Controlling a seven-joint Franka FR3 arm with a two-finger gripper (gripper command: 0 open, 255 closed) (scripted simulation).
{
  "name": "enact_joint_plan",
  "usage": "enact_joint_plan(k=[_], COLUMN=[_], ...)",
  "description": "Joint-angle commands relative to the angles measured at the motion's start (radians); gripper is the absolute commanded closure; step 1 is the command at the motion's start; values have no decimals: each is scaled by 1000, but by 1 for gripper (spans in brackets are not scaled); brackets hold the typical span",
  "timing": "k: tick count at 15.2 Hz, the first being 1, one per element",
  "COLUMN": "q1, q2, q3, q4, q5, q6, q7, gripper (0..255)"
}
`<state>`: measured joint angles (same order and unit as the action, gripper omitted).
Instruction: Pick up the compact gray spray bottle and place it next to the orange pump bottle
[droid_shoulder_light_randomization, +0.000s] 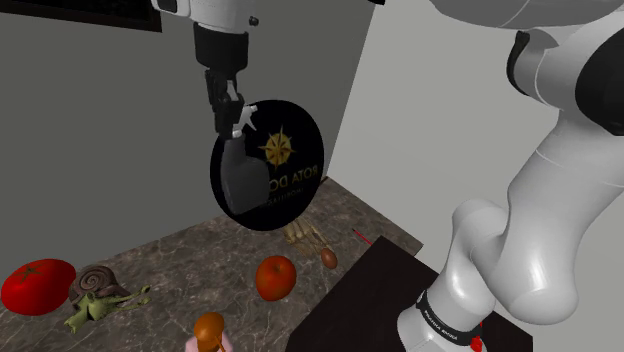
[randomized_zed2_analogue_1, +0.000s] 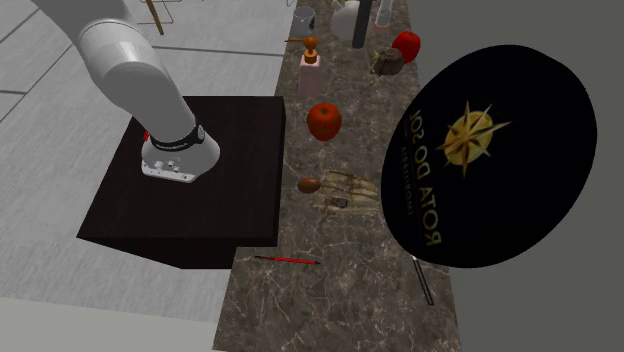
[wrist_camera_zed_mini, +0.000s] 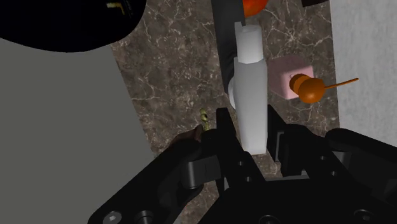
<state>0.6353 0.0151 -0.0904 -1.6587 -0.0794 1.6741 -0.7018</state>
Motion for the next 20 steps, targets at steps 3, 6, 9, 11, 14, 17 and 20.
enact_joint_plan(k=[3, 6, 9, 11, 14, 17, 20], q1=[11, 11, 10, 10, 10, 10, 9], q2=[16, 13, 12, 13, 16, 20, 27], q3=[11, 10, 10, 10, 10, 9, 9], q4=[-20, -64, -105, -131, -168, -202, -235], q5=[1, 0, 0, -1, -1, -2, -3], q6=[34, 75, 115, 142, 181, 221, 260], q7=[25, 28, 31, 33, 36, 38, 41], gripper=[255, 255, 255, 255, 255, 255, 255])
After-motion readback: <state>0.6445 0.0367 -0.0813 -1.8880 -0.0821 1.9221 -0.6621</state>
